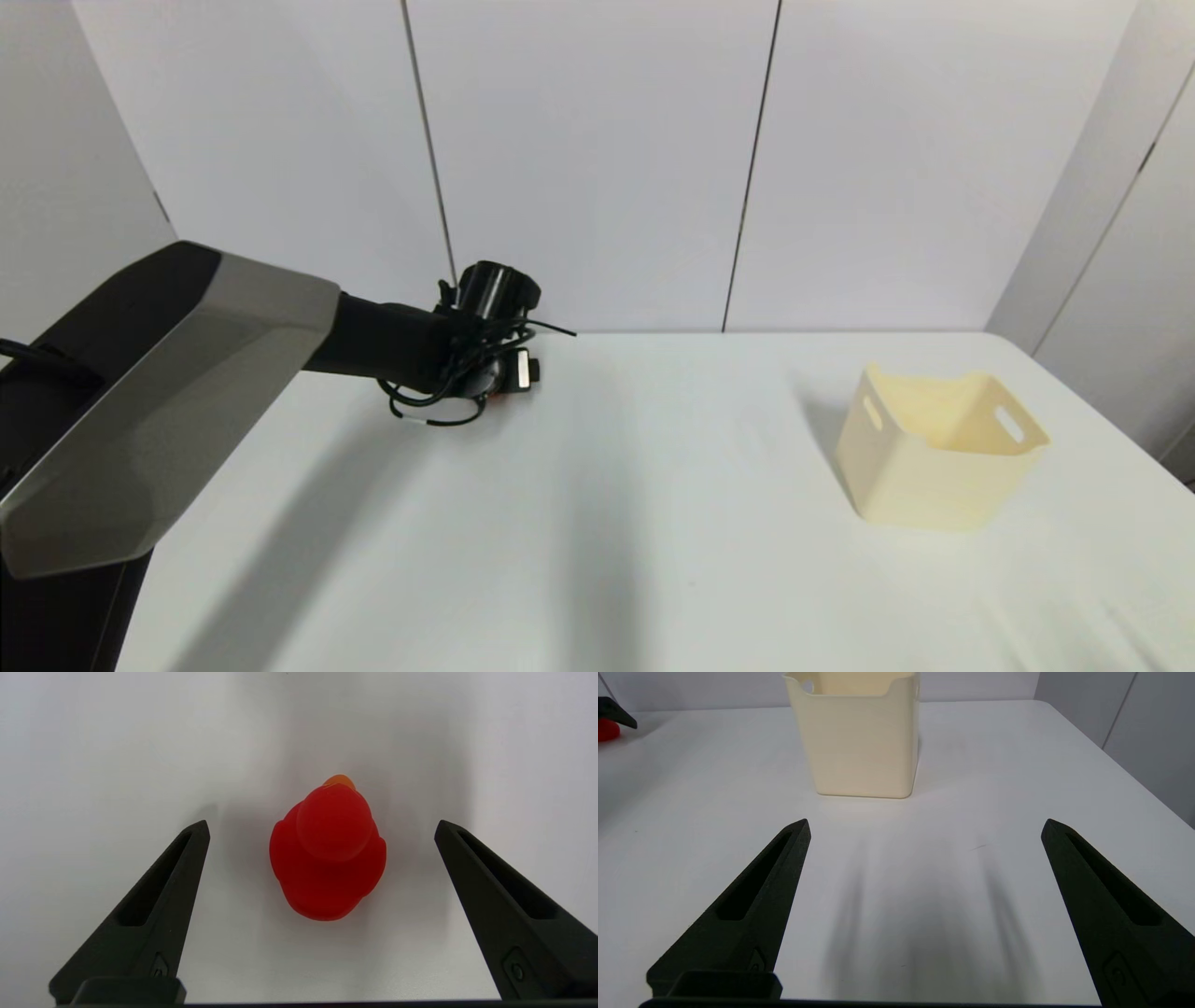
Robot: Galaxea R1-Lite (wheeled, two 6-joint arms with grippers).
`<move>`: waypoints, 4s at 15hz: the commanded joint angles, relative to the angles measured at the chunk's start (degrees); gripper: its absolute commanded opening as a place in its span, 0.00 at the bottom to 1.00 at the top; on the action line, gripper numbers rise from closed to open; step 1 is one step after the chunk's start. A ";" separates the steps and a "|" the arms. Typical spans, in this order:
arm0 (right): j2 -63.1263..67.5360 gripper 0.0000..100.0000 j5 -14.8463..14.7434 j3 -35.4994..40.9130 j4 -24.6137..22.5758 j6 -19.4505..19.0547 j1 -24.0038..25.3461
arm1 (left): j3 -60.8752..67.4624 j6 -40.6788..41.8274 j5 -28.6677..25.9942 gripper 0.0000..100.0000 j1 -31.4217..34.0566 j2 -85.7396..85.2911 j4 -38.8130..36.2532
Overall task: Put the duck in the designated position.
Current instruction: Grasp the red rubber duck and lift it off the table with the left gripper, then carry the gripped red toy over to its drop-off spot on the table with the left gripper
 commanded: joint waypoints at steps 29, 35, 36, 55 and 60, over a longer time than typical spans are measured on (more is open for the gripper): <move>0.07 1.00 -0.03 0.00 -0.04 -0.02 0.07 | -8.26 13.07 -18.84 0.00 -4.91 -1.89 0.81; 0.07 1.00 -0.03 0.00 -0.04 -0.02 -0.01 | -18.10 15.09 -30.79 0.00 -13.17 5.23 0.81; 0.07 1.00 -0.03 0.00 -0.04 -0.02 0.07 | -19.24 15.53 -30.97 0.00 -14.14 6.28 0.72; 0.07 1.00 -0.03 -0.09 -0.04 -0.02 -0.01 | -21.97 23.00 -30.88 0.00 -16.95 10.24 -9.91; 0.07 1.00 -0.03 0.00 -0.04 -0.02 -0.01 | -22.05 25.03 -31.49 0.00 -18.80 12.00 -18.08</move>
